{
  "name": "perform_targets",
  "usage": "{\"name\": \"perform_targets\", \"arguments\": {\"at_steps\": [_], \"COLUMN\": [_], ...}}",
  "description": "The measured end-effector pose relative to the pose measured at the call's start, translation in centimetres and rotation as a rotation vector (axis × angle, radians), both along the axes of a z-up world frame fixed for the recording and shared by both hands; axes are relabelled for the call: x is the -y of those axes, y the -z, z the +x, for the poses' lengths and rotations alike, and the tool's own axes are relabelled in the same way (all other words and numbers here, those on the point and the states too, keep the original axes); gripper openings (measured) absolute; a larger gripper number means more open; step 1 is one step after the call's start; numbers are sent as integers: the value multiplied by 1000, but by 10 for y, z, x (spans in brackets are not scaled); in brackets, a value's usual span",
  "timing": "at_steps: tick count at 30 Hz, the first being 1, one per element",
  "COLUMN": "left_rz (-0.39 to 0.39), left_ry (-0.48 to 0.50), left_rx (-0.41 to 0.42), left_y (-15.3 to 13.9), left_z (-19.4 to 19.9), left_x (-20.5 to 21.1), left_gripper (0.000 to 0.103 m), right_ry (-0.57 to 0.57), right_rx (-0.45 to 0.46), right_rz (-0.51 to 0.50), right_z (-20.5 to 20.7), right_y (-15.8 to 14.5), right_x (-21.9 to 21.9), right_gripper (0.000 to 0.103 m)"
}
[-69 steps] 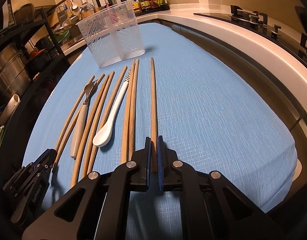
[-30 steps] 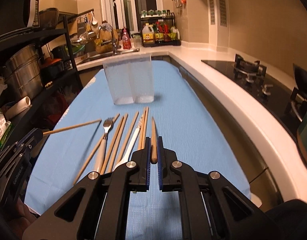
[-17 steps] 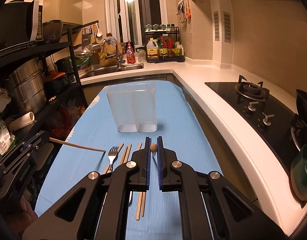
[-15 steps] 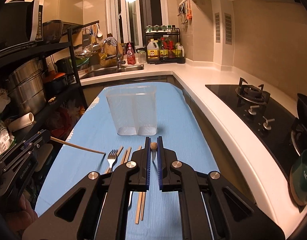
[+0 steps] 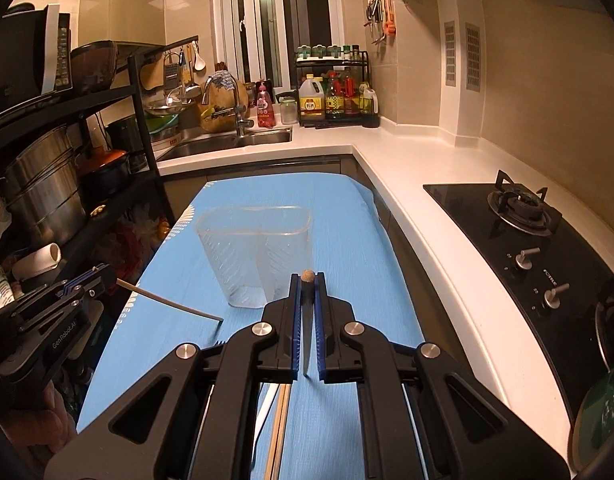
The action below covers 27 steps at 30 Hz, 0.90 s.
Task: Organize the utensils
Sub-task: 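Lift the left tool's chopstick over the clear container while the right tool carries its chopstick there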
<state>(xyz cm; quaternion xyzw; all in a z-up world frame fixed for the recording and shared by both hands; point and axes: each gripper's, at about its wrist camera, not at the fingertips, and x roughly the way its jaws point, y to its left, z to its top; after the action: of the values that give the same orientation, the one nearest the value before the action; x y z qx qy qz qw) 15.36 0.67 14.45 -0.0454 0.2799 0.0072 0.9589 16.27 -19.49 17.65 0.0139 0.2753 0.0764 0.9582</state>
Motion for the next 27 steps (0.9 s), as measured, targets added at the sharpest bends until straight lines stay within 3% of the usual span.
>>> {"name": "perform_targets", "arguments": {"at_steps": [13, 27], "left_rz": [46, 33], "left_ry": [36, 49], "left_rx": [-164, -185], "left_y": [-36, -31], "left_z": [50, 84], "left_x": [-8, -9], "left_gripper": [5, 6], "right_ry": [-41, -35], "right_rx": [-23, -52], "right_rz": [-23, -30], "right_z": [37, 58], "right_y": [-12, -9], "right_x": [-10, -11], "right_gripper": [6, 6]}}
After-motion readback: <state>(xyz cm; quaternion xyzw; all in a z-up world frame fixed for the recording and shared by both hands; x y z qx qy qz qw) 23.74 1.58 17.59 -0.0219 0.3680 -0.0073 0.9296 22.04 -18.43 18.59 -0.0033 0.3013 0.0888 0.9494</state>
